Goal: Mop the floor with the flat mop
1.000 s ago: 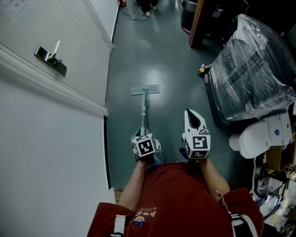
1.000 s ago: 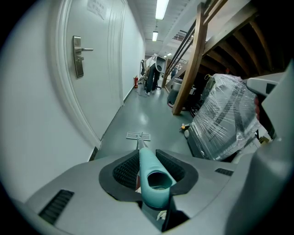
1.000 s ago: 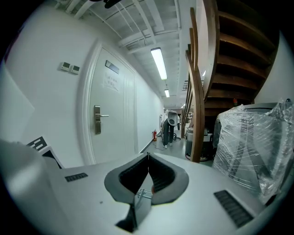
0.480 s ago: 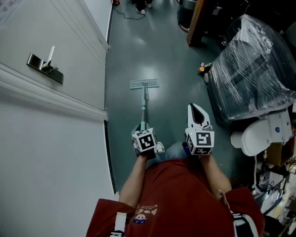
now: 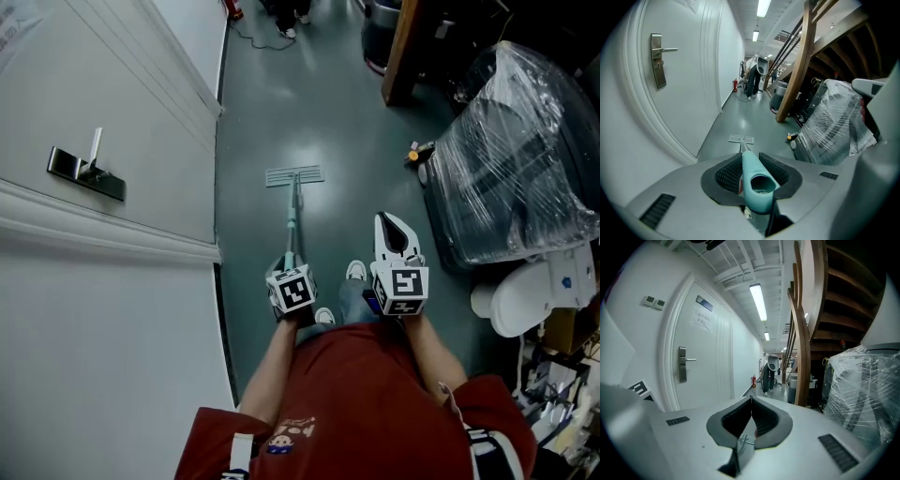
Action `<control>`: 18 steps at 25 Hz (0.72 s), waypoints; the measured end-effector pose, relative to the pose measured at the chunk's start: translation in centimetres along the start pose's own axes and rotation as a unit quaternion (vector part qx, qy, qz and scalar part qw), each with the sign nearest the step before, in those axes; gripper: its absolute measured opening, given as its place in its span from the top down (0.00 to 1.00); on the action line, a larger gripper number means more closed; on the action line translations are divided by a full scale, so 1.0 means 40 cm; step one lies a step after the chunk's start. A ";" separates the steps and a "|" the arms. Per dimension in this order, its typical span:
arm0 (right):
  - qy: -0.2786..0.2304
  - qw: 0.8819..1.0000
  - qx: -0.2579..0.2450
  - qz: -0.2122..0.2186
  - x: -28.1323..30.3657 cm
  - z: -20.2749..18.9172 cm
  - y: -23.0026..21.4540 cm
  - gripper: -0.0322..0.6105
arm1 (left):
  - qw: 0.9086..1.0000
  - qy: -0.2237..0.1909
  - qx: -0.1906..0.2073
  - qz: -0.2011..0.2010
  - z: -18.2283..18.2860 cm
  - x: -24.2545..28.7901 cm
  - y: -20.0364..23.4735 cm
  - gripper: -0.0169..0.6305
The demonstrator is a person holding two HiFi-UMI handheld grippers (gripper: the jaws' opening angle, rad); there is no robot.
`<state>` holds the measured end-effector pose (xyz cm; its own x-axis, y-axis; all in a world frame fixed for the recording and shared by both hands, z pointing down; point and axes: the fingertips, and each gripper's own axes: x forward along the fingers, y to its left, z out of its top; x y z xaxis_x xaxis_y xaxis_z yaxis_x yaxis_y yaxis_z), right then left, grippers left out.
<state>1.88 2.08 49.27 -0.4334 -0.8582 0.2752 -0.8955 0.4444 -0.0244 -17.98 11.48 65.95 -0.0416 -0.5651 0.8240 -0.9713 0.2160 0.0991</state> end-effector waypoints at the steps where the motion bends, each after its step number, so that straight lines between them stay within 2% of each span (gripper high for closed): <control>1: -0.001 1.000 0.002 0.002 0.025 0.010 -0.018 0.92 | 1.000 -0.001 0.001 0.004 0.025 0.013 -0.008 0.78; 7: -0.005 1.000 0.015 0.011 0.170 0.052 -0.122 0.92 | 1.000 -0.001 0.008 0.018 0.157 0.106 -0.071 0.78; 18: -0.004 0.999 0.014 0.033 0.378 0.111 -0.301 0.92 | 0.999 -0.005 -0.018 0.034 0.354 0.251 -0.185 0.78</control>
<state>5.67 -17.39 49.44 -0.4926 -0.8289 0.2650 -0.8672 0.4929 -0.0701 -14.53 -7.06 65.60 -0.1103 -0.5552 0.8243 -0.9568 0.2838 0.0632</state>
